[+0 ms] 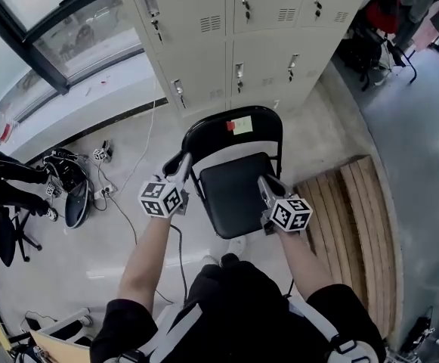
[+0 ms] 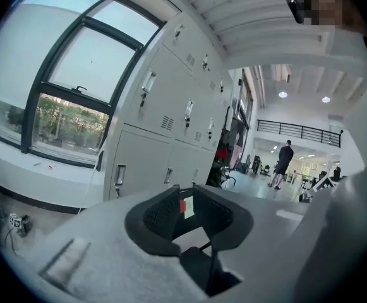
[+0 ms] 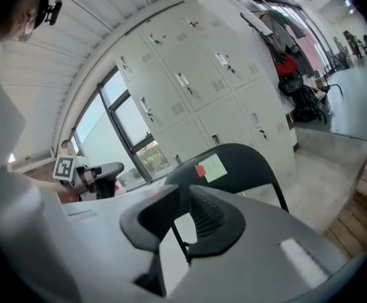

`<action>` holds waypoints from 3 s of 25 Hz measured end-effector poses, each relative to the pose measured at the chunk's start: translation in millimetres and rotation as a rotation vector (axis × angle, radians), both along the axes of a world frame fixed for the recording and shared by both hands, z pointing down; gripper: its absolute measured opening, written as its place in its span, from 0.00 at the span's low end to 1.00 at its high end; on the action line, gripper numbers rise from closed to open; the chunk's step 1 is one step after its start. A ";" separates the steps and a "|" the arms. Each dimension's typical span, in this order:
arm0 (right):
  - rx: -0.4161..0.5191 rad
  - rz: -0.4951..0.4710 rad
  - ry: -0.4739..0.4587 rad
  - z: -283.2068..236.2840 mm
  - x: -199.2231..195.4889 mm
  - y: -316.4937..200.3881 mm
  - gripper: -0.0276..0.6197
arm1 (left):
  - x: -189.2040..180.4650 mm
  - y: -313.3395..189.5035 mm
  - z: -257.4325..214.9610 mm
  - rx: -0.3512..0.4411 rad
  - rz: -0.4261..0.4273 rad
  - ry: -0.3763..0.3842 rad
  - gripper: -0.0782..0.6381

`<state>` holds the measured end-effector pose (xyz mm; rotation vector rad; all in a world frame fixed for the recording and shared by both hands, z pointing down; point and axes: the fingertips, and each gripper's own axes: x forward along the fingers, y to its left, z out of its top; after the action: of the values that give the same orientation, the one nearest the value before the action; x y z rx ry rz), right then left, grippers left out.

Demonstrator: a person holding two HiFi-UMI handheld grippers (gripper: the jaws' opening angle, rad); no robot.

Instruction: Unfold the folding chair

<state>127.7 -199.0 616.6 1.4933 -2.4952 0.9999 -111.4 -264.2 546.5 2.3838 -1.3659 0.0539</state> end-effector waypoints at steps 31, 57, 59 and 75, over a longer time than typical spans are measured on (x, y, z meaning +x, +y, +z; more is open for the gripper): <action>0.447 0.005 0.089 -209.0 -36.5 194.9 0.05 | -44.4 281.6 -163.3 0.353 -0.097 0.098 0.11; 0.649 -0.091 0.150 -256.4 26.8 228.9 0.05 | 28.5 350.7 -185.0 0.450 -0.188 -0.043 0.11; 0.650 -0.088 0.138 -257.1 25.6 226.8 0.05 | 25.4 349.9 -185.2 0.447 -0.206 -0.029 0.11; 0.636 -0.162 0.112 -245.9 -15.5 237.9 0.05 | 32.5 348.7 -180.4 0.436 -0.190 0.021 0.11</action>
<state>112.2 38.9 370.7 1.3708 -2.9354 0.0808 -78.8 84.5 366.0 2.5650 -1.7313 -0.3544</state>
